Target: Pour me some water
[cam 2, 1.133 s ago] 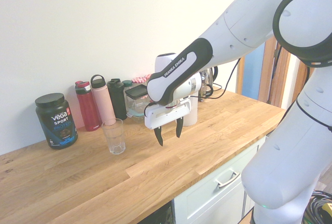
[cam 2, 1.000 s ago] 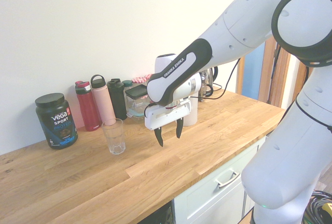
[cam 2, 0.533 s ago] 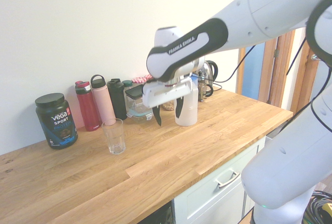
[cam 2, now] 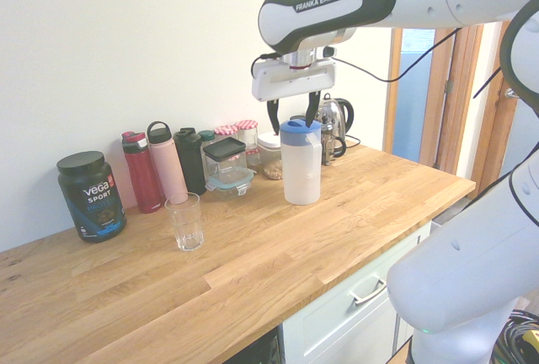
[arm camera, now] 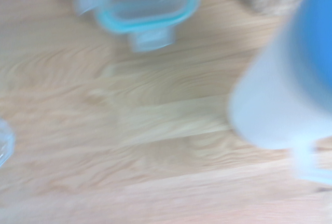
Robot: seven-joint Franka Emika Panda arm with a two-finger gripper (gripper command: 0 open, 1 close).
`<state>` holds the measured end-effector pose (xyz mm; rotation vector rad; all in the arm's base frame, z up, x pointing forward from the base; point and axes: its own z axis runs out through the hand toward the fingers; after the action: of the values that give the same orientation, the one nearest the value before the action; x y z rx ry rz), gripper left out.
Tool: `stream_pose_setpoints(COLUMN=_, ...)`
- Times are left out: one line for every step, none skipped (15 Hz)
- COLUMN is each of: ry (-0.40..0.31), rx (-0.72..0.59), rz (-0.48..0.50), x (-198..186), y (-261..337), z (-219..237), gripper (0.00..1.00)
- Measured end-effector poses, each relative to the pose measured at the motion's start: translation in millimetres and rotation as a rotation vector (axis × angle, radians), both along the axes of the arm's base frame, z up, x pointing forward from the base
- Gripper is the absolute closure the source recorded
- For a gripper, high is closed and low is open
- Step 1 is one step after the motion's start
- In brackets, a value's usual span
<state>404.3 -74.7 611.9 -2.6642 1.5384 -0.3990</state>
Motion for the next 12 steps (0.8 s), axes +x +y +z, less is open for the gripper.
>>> stream_pose_setpoints(ry=-0.006, rx=0.003, rz=-0.027, x=-3, y=-16, z=4, gripper=0.0)
stream_pose_setpoints(ry=-0.009, rx=0.005, rz=-0.049, x=-7, y=-32, z=5, gripper=0.0)
stream_pose_setpoints(ry=-0.011, rx=0.01, rz=-0.061, x=-9, y=-45, z=4, gripper=0.0)
stream_pose_setpoints(ry=-0.012, rx=0.014, rz=-0.065, x=-10, y=-55, z=2, gripper=0.0)
stream_pose_setpoints(ry=-0.01, rx=0.018, rz=-0.064, x=-9, y=-61, z=-3, gripper=0.0)
stream_pose_setpoints(ry=-0.004, rx=0.02, rz=-0.064, x=-6, y=-64, z=-10, gripper=0.0)
stream_pose_setpoints(ry=-0.002, rx=0.023, rz=-0.063, x=-1, y=-66, z=-19, gripper=0.0)
stream_pose_setpoints(ry=0.0, rx=0.027, rz=-0.061, x=5, y=-68, z=-27, gripper=0.0)
stream_pose_setpoints(ry=0.001, rx=0.03, rz=-0.057, x=12, y=-71, z=-35, gripper=0.0)
stream_pose_setpoints(ry=0.0, rx=0.032, rz=-0.055, x=17, y=-75, z=-41, gripper=0.0)
stream_pose_setpoints(ry=-0.003, rx=0.034, rz=-0.051, x=22, y=-78, z=-47, gripper=0.0)
stream_pose_setpoints(ry=-0.004, rx=0.04, rz=-0.048, x=27, y=-81, z=-53, gripper=0.0)
